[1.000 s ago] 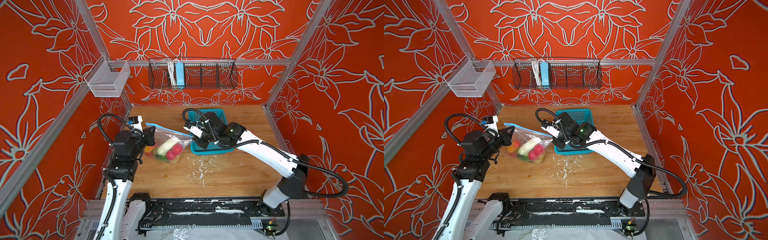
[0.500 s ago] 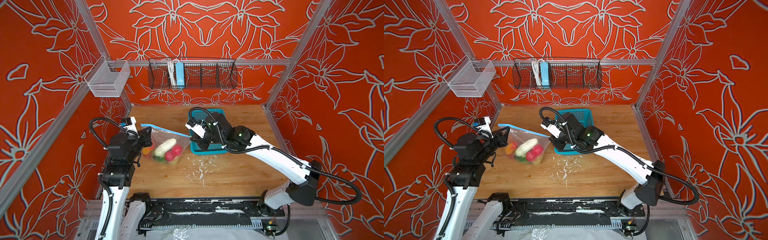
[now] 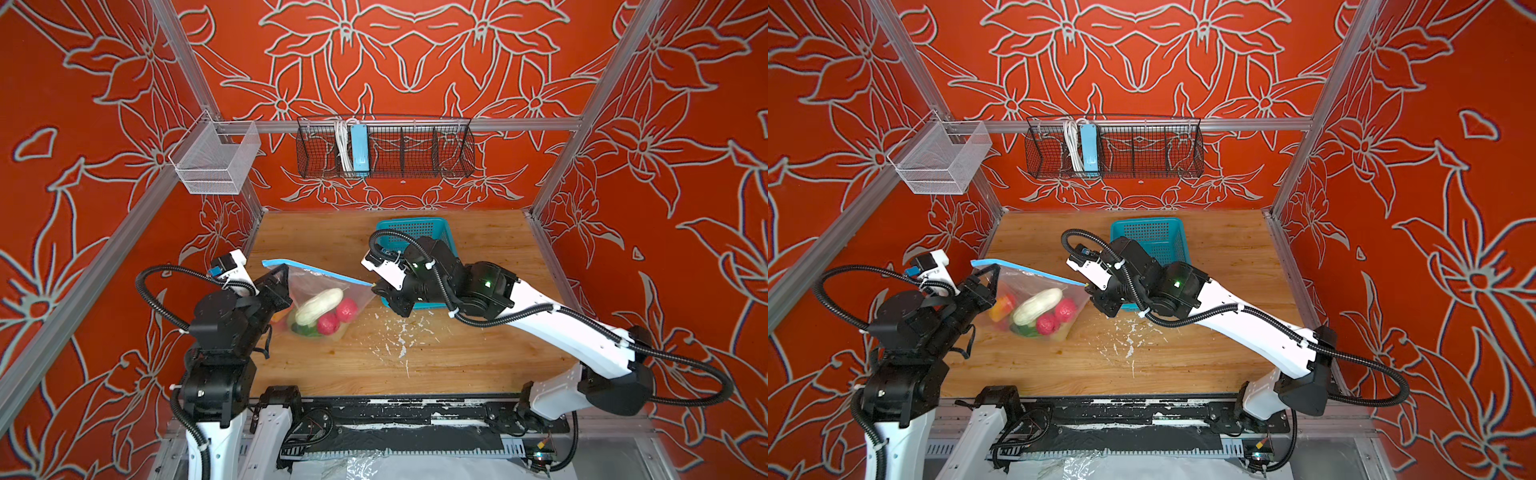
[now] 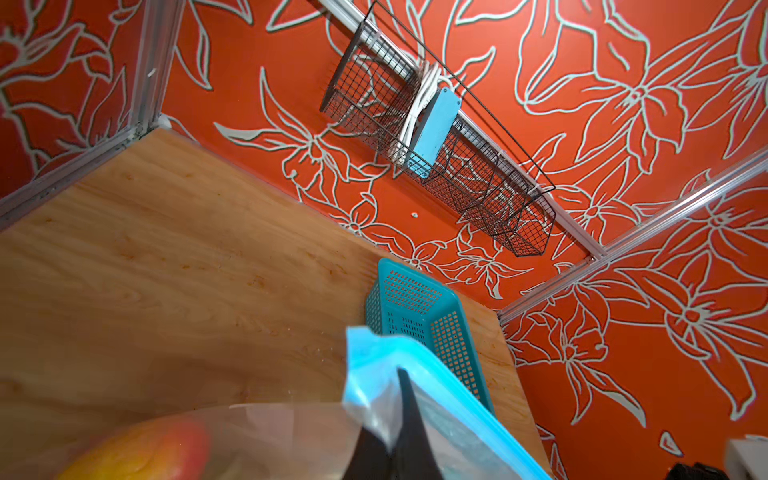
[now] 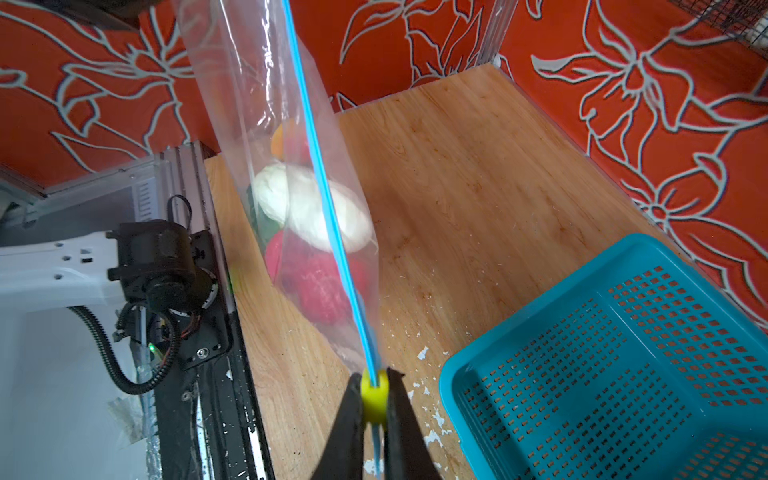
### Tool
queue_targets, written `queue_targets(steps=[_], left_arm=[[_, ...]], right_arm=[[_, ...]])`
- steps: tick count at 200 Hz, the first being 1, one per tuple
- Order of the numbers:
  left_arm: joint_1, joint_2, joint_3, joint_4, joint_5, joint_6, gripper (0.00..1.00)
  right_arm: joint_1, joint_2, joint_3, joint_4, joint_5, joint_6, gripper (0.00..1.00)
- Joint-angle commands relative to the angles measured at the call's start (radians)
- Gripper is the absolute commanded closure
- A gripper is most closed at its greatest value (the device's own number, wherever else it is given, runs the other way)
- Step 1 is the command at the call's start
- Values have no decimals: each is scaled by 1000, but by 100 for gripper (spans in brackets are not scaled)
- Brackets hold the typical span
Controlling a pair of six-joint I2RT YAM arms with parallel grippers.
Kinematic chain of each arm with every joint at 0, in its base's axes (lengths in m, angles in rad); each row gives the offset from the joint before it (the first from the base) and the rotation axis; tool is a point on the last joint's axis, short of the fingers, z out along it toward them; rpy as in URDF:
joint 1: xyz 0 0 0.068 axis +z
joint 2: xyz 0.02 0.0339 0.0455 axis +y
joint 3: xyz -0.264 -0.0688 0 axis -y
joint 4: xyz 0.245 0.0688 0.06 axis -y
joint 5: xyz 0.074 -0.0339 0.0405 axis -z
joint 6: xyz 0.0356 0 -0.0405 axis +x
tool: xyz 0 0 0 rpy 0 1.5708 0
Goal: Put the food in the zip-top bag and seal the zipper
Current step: 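Slide the yellow slider along the blue zipper away from the left gripper, then open both grippers and lower the sealed bag onto the table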
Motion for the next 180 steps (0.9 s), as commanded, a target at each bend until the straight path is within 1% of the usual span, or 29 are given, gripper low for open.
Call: queue_targets(steps=[1, 14, 29, 45, 59, 84, 102, 118, 132, 145, 159, 180], left_arm=[[7, -12, 33, -88, -109, -69, 100], [7, -3, 31, -92, -119, -71, 100], [8, 26, 20, -75, -103, -65, 100], [7, 84, 4, -68, -96, -70, 100], [7, 140, -24, -38, -101, -70, 100], [8, 245, -113, 115, -122, -91, 100], [7, 338, -157, 244, -170, -106, 100], [9, 448, -157, 330, -236, -115, 100], [8, 600, -125, 383, -271, -114, 100], [10, 732, -69, 406, -273, -116, 100], [9, 860, -22, 430, -257, -137, 100], [10, 1012, -13, 552, -253, -172, 100]], right_arm=[[5, -34, 40, -41, 40, 66, 100], [5, -17, 58, -53, 55, 66, 100], [3, 10, 78, -55, 83, 59, 100], [-4, 57, 103, -45, 67, 16, 100], [-15, 122, 146, -52, 80, -14, 100], [-67, 282, 258, -60, 77, -25, 100], [-123, 414, 360, -57, 75, -9, 100], [-176, 543, 481, -64, 61, 0, 100], [-217, 658, 595, -65, 48, 0, 100], [-246, 763, 703, -69, 30, -8, 100], [-266, 871, 810, -69, 37, -6, 100], [-281, 980, 863, 15, 44, -24, 100]])
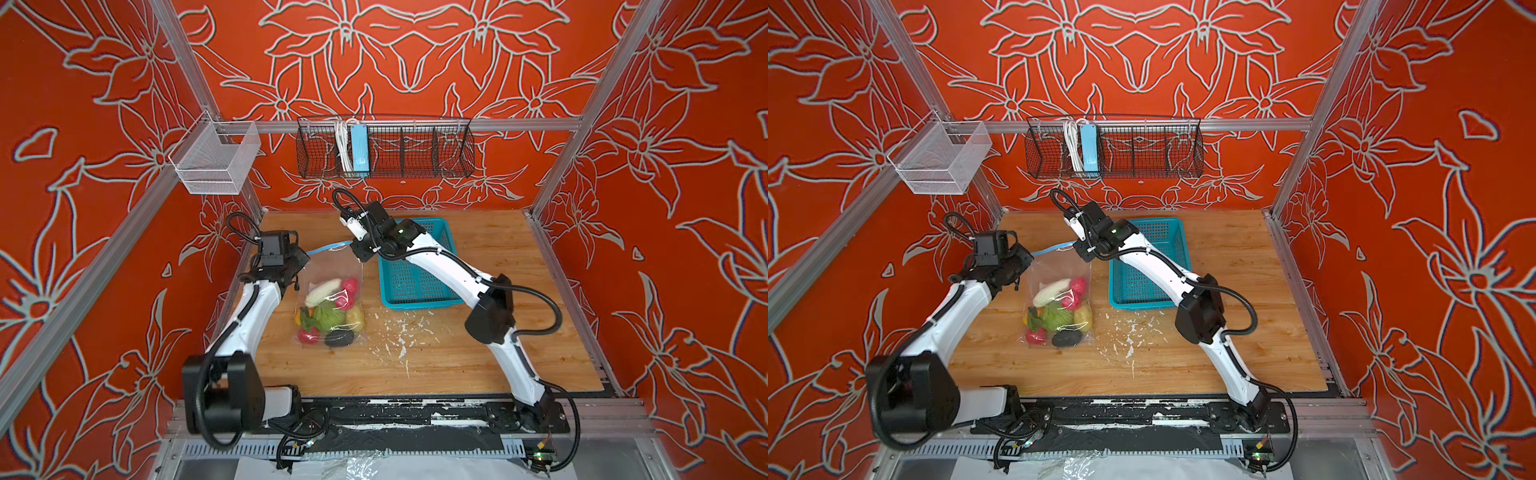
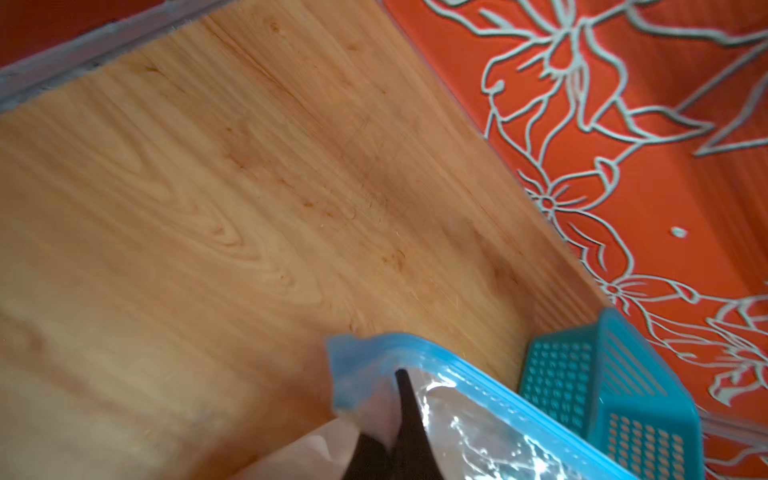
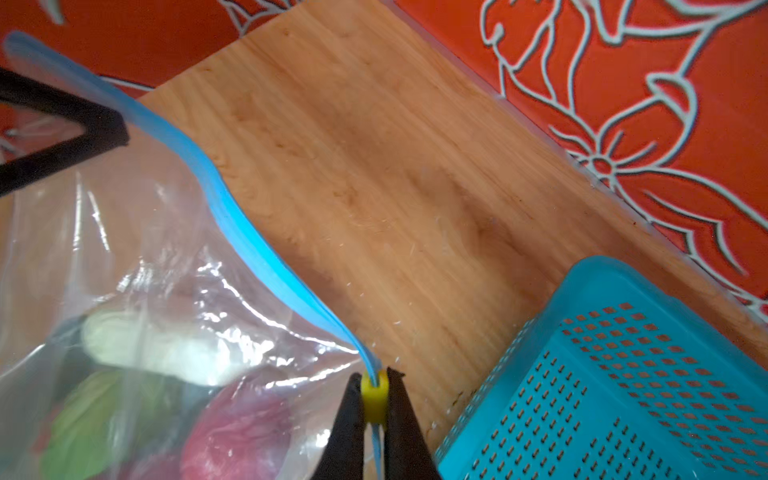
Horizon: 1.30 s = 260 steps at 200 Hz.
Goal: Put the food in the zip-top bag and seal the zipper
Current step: 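Open both grippers and lower the sealed bag onto the table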
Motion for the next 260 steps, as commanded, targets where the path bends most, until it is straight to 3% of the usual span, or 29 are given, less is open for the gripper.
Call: queue_targets(steps=[1, 10, 21, 33, 41, 46, 49, 51, 60, 93, 115, 146, 174, 208, 260], left_arm=[[3, 126, 24, 158, -23, -52, 100], [2, 185, 49, 187, -28, -59, 100], [3, 256, 90, 209, -30, -61, 87], [3, 319, 125, 248, -18, -65, 65], [3, 355, 146, 264, -6, -70, 48], [2, 371, 156, 277, 1, -62, 22], [3, 380, 161, 284, 5, -58, 5], [2, 383, 164, 287, 5, -56, 1], [1, 396, 169, 302, -2, -53, 3], [0, 391, 192, 294, -98, 41, 3], [2, 352, 219, 244, -143, 89, 3], [6, 238, 181, 240, -271, 135, 3], [18, 144, 172, 203, -323, 191, 3], [18, 59, 135, 183, -211, 185, 3], [2, -103, -9, 166, -94, 142, 3]], right_arm=[[-4, 80, 75, 68, -3, -13, 100], [-10, 116, 92, 108, 12, -29, 100], [-18, 158, 121, 147, 25, -43, 100], [-28, 194, 154, 168, 3, -49, 100], [-33, 209, 177, 165, -18, -46, 100], [-33, 214, 183, 168, -34, -43, 99], [-35, 215, 181, 173, -43, -43, 91], [-34, 215, 178, 176, -49, -43, 87], [-34, 209, 160, 201, -69, -45, 70], [-34, 182, 130, 257, -58, -35, 27], [-37, 157, 142, 253, -30, -26, 3], [-41, 74, 103, 224, 3, -14, 2], [-42, -88, -78, 259, 46, 17, 2], [-59, -388, -474, 434, 217, 26, 2], [-122, -796, -904, 487, 300, 65, 2]])
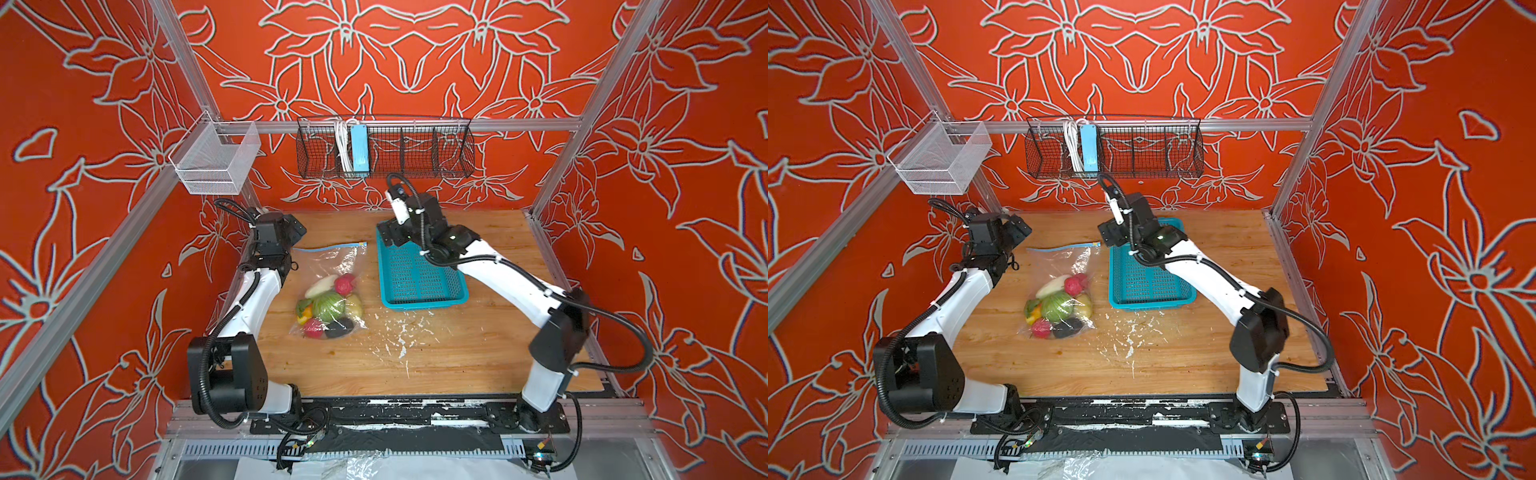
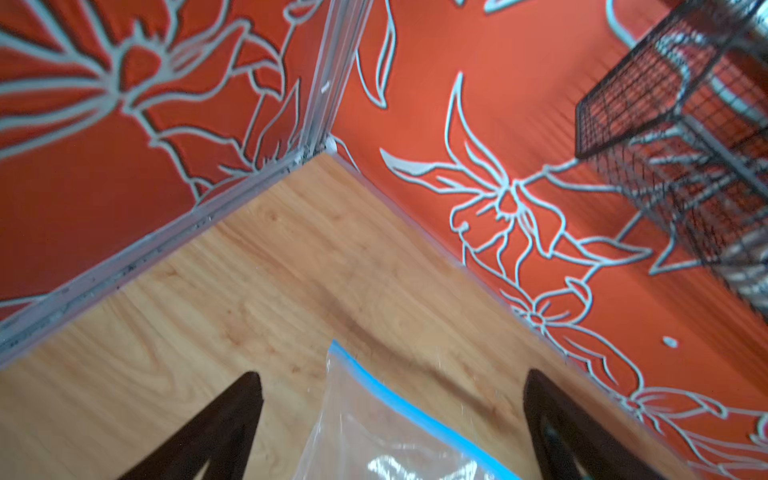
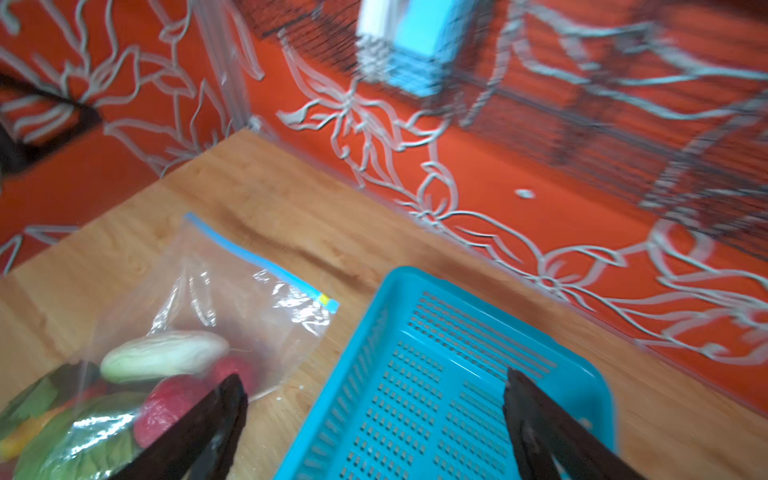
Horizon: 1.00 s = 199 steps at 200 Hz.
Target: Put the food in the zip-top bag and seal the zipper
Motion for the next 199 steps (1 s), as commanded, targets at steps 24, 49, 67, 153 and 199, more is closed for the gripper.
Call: queue_targets(steps=[24, 49, 67, 153, 199], left_arm=[[-33, -180, -107, -41, 84, -6, 3], [-62, -283, -170, -79, 68, 35, 3], [-87, -337, -215, -101, 68, 60, 3], [-161, -635, -449, -132, -36, 86, 3], [-161, -691, -571, -38, -171, 166, 3]], right_arm=[[-40, -312, -289, 36, 141, 0, 2], [-75, -488, -431, 26, 166, -7, 2], [-103, -613, -536, 29, 188, -18, 2], [-246, -892, -750, -79, 178, -18, 2], [-292, -871, -787, -98, 261, 62, 2]])
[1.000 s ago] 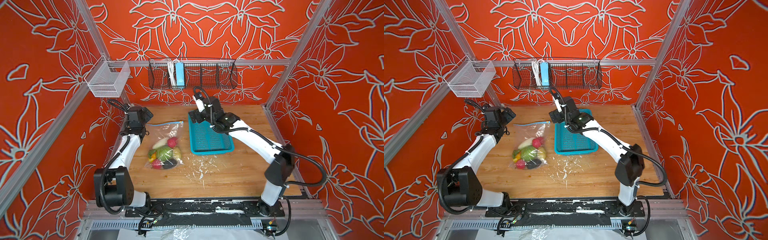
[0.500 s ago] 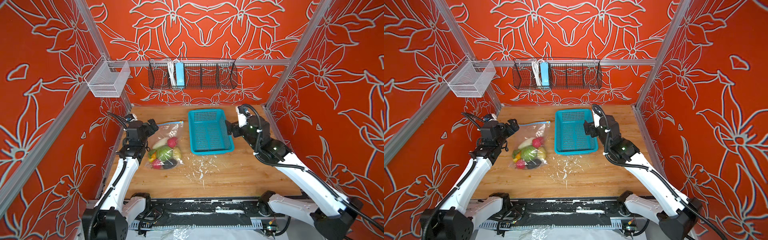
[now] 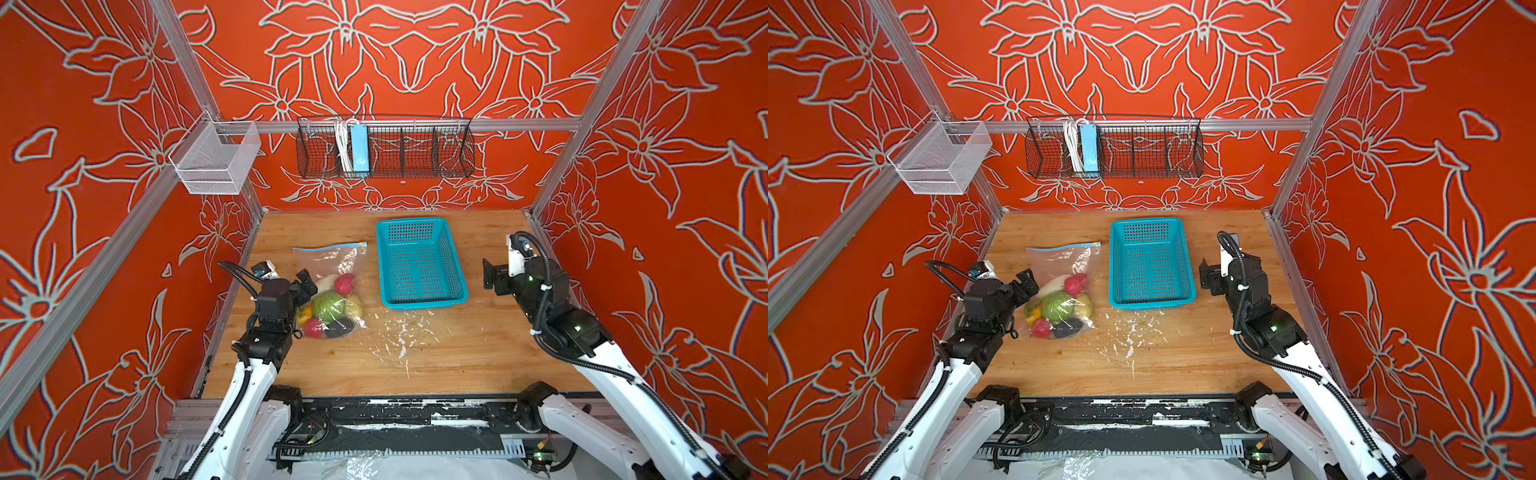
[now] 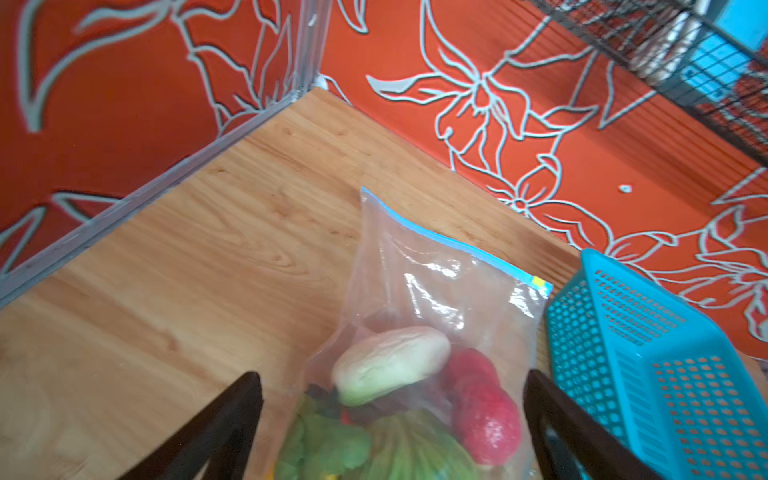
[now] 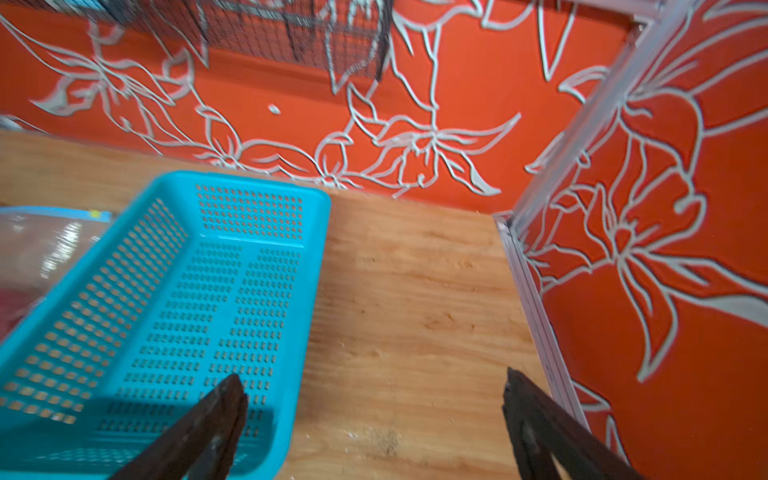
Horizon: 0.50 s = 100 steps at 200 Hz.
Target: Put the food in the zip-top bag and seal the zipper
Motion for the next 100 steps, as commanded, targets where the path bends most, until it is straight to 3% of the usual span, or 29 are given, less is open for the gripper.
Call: queue_targets(steps=[1, 21, 47, 66, 100], left_arm=[[-3, -15, -41, 76, -87, 79, 3], [-3, -27, -115, 181, -98, 161, 3], [-3, -43, -282, 494, -93, 256, 3], [-3, 54, -271, 517, -144, 310, 3], [-2, 253, -301, 688, -88, 358, 3]], right_arm=[[-26, 13, -19, -15, 55, 55, 2], [-63, 57, -27, -26, 28, 80, 2], [-119, 110, -37, -24, -45, 114, 2], [-158, 148, -56, 5, -124, 104, 2], [-208, 211, -87, 53, -37, 124, 2]])
